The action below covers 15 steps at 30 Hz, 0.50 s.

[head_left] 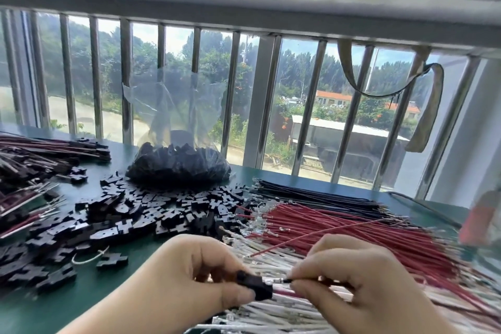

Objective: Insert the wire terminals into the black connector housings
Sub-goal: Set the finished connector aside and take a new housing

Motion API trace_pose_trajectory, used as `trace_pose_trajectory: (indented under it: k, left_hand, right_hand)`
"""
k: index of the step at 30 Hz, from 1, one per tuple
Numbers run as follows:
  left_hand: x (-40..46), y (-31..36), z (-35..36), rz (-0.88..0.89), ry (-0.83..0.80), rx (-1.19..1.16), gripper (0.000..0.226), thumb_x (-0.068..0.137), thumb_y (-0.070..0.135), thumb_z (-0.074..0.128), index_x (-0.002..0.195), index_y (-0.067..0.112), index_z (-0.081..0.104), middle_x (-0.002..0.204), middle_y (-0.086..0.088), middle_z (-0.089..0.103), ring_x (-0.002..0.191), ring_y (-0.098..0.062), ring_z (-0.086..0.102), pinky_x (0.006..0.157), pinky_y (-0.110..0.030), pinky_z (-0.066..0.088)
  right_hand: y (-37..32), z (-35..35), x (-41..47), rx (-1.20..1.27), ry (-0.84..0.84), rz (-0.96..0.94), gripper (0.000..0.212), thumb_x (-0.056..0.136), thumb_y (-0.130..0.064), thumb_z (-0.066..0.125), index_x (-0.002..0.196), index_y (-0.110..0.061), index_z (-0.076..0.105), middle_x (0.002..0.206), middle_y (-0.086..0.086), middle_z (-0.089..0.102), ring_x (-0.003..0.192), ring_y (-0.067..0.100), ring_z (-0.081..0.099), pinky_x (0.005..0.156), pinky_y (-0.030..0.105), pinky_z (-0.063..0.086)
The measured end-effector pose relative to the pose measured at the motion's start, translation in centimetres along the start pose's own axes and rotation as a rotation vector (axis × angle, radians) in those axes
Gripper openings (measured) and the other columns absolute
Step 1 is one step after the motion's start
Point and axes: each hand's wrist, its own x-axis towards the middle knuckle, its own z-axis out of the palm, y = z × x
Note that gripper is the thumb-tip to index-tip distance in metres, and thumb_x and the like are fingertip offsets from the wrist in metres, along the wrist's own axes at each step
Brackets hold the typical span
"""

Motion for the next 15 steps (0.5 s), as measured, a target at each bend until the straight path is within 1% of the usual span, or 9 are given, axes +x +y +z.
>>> trace_pose_trajectory:
  k: [2, 4, 6, 8, 9, 11, 13, 15]
  left_hand:
    - [-0.12, 0.11, 0.11, 0.014, -0.005, -0.010, 0.031, 0.042, 0.054, 0.077, 0.068, 0.037, 0.076, 0.077, 0.003, 0.073, 0.060, -0.001, 0.058, 0.062, -0.018, 0.049]
    - [-0.22, 0.15, 0.11, 0.021, -0.017, -0.021, 0.032, 0.043, 0.054, 0.077, 0.070, 0.037, 0.076, 0.077, 0.002, 0.074, 0.061, -0.002, 0.058, 0.064, -0.019, 0.049]
    - [-0.31, 0.18, 0.07, 0.020, -0.036, -0.046, 0.037, 0.044, 0.055, 0.078, 0.074, 0.034, 0.077, 0.078, -0.002, 0.074, 0.063, -0.008, 0.058, 0.066, -0.024, 0.048]
    - [-0.40, 0.19, 0.06, 0.012, -0.050, -0.064, 0.047, 0.042, 0.061, 0.079, 0.078, 0.031, 0.077, 0.080, -0.007, 0.073, 0.066, -0.015, 0.058, 0.067, -0.030, 0.047]
    - [-0.43, 0.18, 0.10, 0.008, -0.047, -0.065, 0.050, 0.041, 0.064, 0.079, 0.079, 0.031, 0.076, 0.081, -0.008, 0.073, 0.068, -0.017, 0.059, 0.068, -0.032, 0.047]
    - [-0.43, 0.18, 0.19, 0.007, -0.027, -0.058, 0.046, 0.041, 0.060, 0.079, 0.078, 0.033, 0.076, 0.081, -0.007, 0.073, 0.068, -0.016, 0.060, 0.068, -0.031, 0.048]
    - [-0.39, 0.24, 0.22, 0.004, -0.018, -0.063, 0.039, 0.044, 0.056, 0.076, 0.077, 0.035, 0.076, 0.080, -0.006, 0.073, 0.066, -0.012, 0.060, 0.066, -0.027, 0.049]
    - [-0.44, 0.37, 0.21, 0.007, -0.043, -0.079, 0.044, 0.042, 0.059, 0.079, 0.078, 0.034, 0.076, 0.081, -0.010, 0.072, 0.066, -0.011, 0.060, 0.066, -0.026, 0.048]
  right_hand:
    - [-0.35, 0.18, -0.10, -0.011, 0.027, 0.009, 0.020, 0.072, -0.030, 0.078, 0.081, -0.047, 0.071, 0.080, -0.022, 0.062, 0.077, -0.003, 0.062, 0.066, 0.007, 0.045]
    - [-0.67, 0.37, -0.23, -0.009, 0.058, 0.009, 0.018, 0.070, -0.031, 0.079, 0.077, -0.045, 0.071, 0.076, -0.019, 0.061, 0.072, -0.001, 0.061, 0.060, 0.005, 0.044]
    - [-0.75, 0.43, -0.38, -0.014, 0.075, 0.004, 0.012, 0.070, -0.032, 0.080, 0.074, -0.041, 0.073, 0.070, -0.018, 0.060, 0.068, -0.001, 0.060, 0.057, 0.004, 0.042]
    - [-0.94, 0.41, -0.50, 0.010, 0.080, 0.016, 0.011, 0.069, -0.030, 0.082, 0.069, -0.038, 0.074, 0.065, -0.018, 0.059, 0.063, -0.003, 0.058, 0.054, 0.002, 0.039]
    - [-1.04, 0.42, -0.55, 0.027, 0.074, 0.027, 0.011, 0.068, -0.028, 0.082, 0.066, -0.036, 0.074, 0.062, -0.018, 0.058, 0.061, -0.004, 0.056, 0.054, 0.002, 0.038]
    - [-1.05, 0.54, -0.65, 0.042, 0.064, 0.032, 0.008, 0.068, -0.031, 0.080, 0.066, -0.035, 0.073, 0.060, -0.016, 0.057, 0.059, -0.003, 0.054, 0.057, 0.001, 0.037]
    - [-0.82, 0.58, -0.83, 0.000, 0.087, 0.011, 0.006, 0.071, -0.038, 0.079, 0.069, -0.036, 0.073, 0.063, -0.014, 0.057, 0.060, 0.000, 0.055, 0.057, 0.004, 0.040]
    - [-0.71, 0.57, -0.97, -0.089, 0.129, -0.027, 0.003, 0.070, -0.039, 0.074, 0.072, -0.037, 0.072, 0.066, -0.012, 0.056, 0.063, 0.003, 0.057, 0.054, 0.010, 0.043]
